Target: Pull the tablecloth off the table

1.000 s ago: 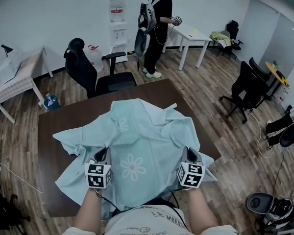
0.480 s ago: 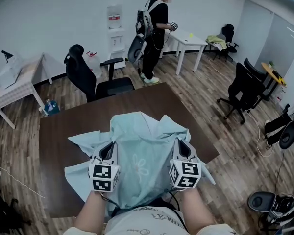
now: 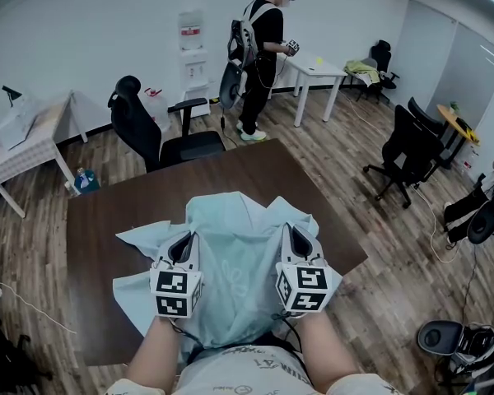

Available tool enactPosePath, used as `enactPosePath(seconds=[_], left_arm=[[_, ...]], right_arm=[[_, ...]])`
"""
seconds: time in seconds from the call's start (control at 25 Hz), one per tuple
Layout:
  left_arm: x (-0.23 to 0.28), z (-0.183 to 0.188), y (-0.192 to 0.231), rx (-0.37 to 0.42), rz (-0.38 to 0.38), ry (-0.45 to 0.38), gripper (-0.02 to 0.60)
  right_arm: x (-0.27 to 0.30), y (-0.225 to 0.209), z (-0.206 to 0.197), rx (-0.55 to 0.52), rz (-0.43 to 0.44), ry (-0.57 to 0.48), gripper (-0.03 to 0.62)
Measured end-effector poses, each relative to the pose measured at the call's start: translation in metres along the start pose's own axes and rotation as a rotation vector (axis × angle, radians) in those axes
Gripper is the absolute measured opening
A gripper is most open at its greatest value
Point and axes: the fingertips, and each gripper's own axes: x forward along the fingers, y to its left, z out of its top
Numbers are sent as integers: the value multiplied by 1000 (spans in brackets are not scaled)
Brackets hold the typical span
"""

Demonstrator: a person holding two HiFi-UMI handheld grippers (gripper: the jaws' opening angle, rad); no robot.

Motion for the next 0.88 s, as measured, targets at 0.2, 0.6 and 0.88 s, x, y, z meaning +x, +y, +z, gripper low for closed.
enactPosePath(seconds=[0.2,0.6,0.88], left_arm=[[2,-4,2,-1,1,1,9],[4,-9,4,-10,-8,17,9],[5,-11,-1,-6,-24,31,9]], right_arm=[[1,1,-2,7,-7,2,12],[3,3,-5,10,-7,16,12],[-2,-1,-10,-7,-4,32,12]])
